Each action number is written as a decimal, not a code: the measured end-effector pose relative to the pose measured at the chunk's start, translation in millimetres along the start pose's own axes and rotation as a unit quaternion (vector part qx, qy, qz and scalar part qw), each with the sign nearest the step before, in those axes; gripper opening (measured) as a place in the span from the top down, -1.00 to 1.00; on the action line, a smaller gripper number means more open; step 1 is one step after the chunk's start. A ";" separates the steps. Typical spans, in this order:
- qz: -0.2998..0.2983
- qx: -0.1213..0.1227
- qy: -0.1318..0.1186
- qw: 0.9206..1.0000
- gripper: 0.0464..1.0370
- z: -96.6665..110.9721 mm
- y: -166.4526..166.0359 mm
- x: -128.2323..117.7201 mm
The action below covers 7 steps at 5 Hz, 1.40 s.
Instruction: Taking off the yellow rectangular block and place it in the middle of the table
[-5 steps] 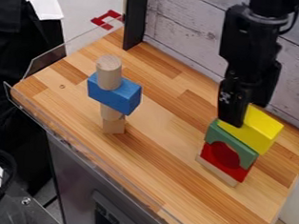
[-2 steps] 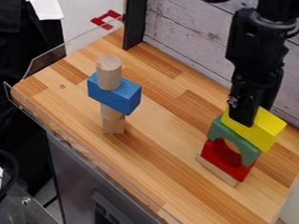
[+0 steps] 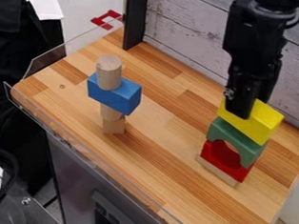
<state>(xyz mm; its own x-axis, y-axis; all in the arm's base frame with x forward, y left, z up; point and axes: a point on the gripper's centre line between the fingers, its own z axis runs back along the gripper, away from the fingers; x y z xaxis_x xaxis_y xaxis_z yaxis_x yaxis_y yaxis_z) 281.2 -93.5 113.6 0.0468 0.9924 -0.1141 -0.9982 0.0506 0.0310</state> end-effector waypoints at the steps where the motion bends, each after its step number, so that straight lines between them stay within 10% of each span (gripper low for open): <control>1: 0.029 -0.024 -0.011 0.999 0.02 20.8 8.7 15.6; 2: 0.065 -0.042 -0.009 0.997 0.02 31.2 13.5 40.8; 5: 0.007 0.051 0.026 0.998 0.02 3.5 2.2 92.0; 7: -0.152 0.007 0.036 0.988 0.02 0.7 -17.2 87.1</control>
<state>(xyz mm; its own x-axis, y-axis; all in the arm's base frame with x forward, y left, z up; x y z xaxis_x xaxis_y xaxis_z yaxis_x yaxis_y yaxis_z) 302.5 -7.8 103.8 0.3407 0.9207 -0.1904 -0.9380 0.3466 -0.0027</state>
